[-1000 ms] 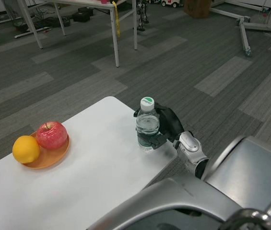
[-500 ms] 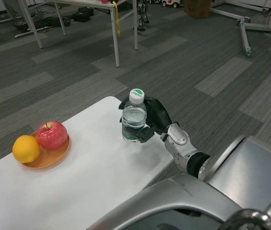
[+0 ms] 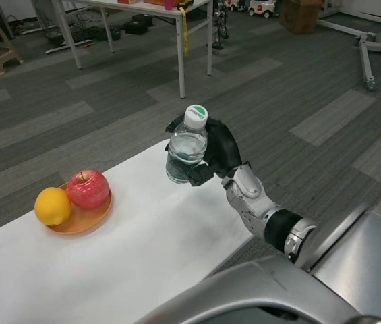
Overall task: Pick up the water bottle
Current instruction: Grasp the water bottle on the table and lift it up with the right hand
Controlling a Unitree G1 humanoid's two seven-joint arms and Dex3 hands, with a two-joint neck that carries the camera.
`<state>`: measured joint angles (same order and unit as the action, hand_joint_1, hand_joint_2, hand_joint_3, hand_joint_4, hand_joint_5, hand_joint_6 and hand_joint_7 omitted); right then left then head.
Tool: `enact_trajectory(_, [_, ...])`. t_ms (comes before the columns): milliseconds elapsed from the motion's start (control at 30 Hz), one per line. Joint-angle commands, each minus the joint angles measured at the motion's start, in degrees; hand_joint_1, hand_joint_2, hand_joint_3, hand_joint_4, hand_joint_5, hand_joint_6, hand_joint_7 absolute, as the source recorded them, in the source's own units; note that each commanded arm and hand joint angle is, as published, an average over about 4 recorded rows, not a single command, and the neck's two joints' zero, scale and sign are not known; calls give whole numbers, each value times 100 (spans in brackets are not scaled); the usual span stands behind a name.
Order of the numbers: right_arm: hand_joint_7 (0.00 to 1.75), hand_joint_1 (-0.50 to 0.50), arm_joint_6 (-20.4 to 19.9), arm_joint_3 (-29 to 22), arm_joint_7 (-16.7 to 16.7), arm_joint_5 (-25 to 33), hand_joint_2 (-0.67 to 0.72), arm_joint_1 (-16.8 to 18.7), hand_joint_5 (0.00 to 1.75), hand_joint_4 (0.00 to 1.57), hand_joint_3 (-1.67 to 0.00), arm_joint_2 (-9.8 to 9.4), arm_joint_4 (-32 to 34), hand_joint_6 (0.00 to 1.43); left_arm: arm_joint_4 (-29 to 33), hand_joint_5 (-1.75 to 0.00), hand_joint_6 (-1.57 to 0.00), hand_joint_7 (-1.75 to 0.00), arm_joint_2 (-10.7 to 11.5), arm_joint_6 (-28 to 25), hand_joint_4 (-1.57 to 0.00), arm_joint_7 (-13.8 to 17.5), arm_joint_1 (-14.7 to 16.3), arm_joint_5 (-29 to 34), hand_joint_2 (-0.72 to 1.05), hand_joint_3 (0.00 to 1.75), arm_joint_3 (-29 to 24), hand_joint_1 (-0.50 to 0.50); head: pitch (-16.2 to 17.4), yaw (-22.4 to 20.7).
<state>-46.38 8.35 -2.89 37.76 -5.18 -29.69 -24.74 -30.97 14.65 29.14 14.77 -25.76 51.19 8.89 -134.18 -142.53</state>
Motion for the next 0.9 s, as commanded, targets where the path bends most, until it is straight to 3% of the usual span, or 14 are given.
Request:
enact_trajectory(33, [106,-25,-31,195,-142,29,-48,-363,126,151,-159,-195,101,134,63,-10,0,0,29,-5,0,-18,95,-12,-19,4,-43,-50,-32,-136])
enact_trajectory(167, [105,-25,-11,356,-159,29,-51,-616,116,148,-159,-269,105,131,87,-10,0,0,29,-5,0,-22,124,-12,-19,9,-63,-50,-84,-307])
enact_trajectory(433, [105,-25,15,905,-265,29,-54,-1117,116,146,-159,-511,61,131,135,-10,0,0,29,-5,0,-26,154,-30,-19,9,-85,-50,-307,-982])
enact_trajectory(600, [105,-25,24,1230,-265,21,-54,-1425,116,145,-159,-533,-9,131,170,-10,0,0,16,-5,0,-26,159,-65,-19,9,-67,-50,-511,-1479])
enact_trajectory(900, [105,-25,31,1536,-265,21,-54,-1840,116,143,-159,-478,-178,131,269,-10,0,0,5,-5,0,-26,183,-85,-19,9,-54,-50,-661,-1967])
